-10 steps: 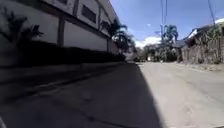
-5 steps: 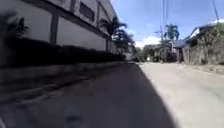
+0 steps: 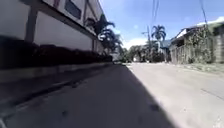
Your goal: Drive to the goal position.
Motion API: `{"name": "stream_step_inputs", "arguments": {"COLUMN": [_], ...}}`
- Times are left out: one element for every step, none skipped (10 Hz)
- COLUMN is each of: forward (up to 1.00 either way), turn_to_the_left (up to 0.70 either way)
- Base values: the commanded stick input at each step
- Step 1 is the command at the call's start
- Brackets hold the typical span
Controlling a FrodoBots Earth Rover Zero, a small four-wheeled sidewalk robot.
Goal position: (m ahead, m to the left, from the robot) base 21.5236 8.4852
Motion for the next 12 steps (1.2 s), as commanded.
{"name": "stream_step_inputs", "arguments": {"forward": [1.0, 1.0, 1.0, 1.0, 1.0, 1.0, 1.0, 1.0, 1.0, 1.0, 1.0, 1.0], "turn_to_the_left": [0.0, 0.0, 0.05, 0.05, 0.03, 0.0, 0.0, -0.17, -0.4, -0.4, -0.4, -0.4]}}
